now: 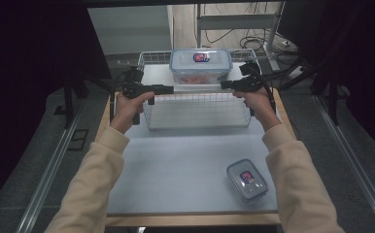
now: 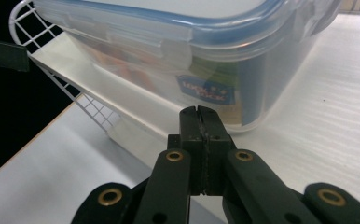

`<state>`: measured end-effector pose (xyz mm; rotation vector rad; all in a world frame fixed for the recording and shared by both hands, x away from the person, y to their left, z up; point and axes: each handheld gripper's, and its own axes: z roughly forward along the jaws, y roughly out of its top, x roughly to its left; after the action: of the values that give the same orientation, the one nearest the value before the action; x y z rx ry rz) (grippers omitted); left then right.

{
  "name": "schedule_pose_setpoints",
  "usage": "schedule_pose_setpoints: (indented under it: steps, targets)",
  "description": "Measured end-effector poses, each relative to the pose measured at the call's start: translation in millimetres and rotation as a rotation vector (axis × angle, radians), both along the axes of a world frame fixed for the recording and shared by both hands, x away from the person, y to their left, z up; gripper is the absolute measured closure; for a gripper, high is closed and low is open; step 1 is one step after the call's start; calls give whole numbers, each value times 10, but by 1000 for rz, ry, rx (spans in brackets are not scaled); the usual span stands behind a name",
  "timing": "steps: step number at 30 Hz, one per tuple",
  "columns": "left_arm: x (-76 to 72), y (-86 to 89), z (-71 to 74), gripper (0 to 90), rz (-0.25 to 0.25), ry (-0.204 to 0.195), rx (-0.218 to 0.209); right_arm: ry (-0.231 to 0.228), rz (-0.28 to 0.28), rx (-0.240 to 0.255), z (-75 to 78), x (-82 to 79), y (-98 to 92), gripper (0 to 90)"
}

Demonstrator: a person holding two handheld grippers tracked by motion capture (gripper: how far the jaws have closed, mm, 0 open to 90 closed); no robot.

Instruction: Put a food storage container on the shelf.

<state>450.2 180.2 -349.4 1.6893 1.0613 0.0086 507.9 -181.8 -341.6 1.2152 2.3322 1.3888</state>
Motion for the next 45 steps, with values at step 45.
schedule_pose_setpoints:
  steps: [45]
  targets:
    - [-1223,-157,-1324,323,-73,47,71,57,77,47,-1077,-1444,-1045,894]
